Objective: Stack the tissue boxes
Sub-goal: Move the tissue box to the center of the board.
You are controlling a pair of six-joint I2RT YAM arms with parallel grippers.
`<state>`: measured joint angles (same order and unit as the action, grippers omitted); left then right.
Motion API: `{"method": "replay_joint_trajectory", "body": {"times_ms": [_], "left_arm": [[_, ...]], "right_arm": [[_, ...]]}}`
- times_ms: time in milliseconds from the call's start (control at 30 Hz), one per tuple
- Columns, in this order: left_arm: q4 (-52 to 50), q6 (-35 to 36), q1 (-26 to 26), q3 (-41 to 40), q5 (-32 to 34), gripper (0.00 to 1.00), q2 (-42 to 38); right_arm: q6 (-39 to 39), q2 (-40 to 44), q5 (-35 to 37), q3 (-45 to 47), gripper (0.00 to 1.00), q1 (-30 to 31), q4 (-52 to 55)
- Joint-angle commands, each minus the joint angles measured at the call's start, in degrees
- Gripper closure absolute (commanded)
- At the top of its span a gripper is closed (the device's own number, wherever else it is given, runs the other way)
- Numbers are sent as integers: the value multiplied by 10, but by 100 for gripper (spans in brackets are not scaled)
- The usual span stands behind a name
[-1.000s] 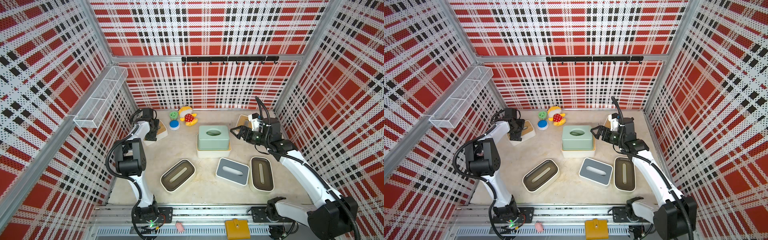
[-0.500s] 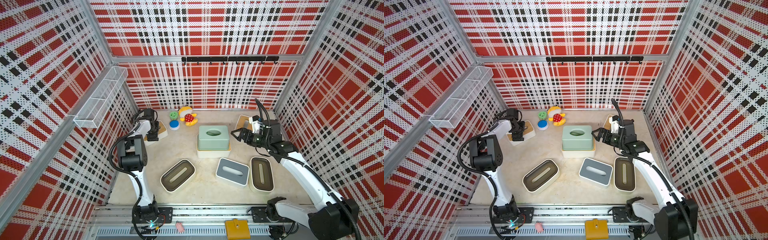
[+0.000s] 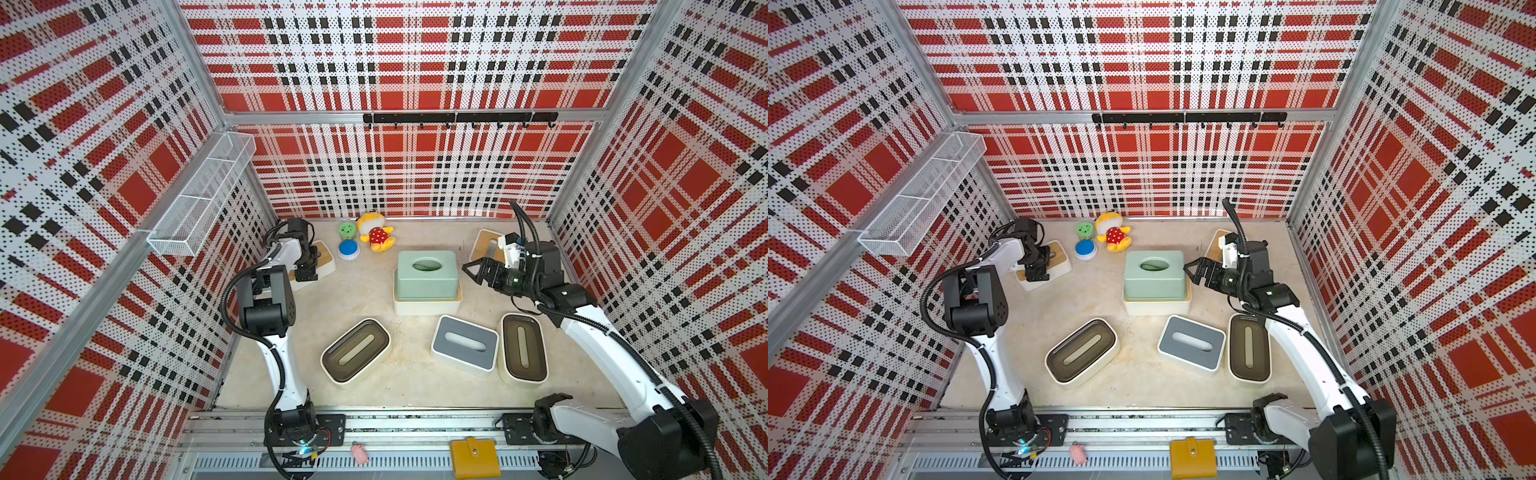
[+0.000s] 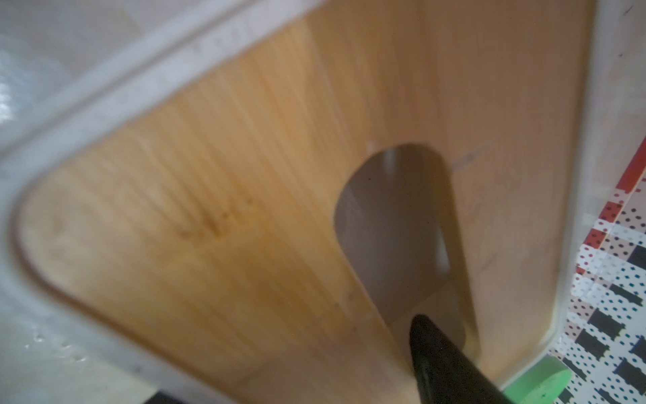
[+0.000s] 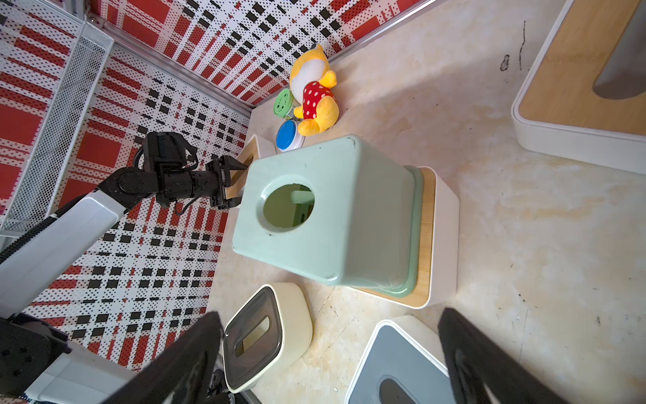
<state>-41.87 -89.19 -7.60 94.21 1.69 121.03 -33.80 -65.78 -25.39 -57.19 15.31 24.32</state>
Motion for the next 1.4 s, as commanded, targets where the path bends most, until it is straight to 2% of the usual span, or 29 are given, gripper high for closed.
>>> {"method": "replay_joint_trajectory", "body": {"times_ms": [0,367,767,1033,1367], "left_arm": [[-8,-15,-7,8,-6,27,8],[-12,-3,-17,-9,-27,37,1],[-24,70,-36,-26,-68,42,-15],[-96,170,-39,13,-53,43,-21],[-162,273,-35,-2,-11,43,-54]], "right_arm": [[11,14,6,5,0,2,-10],[11,21,6,7,0,2,-9],[4,32,3,13,0,3,-15],[5,39,1,16,0,2,-17],[4,35,-9,22,1,3,-30]]}}
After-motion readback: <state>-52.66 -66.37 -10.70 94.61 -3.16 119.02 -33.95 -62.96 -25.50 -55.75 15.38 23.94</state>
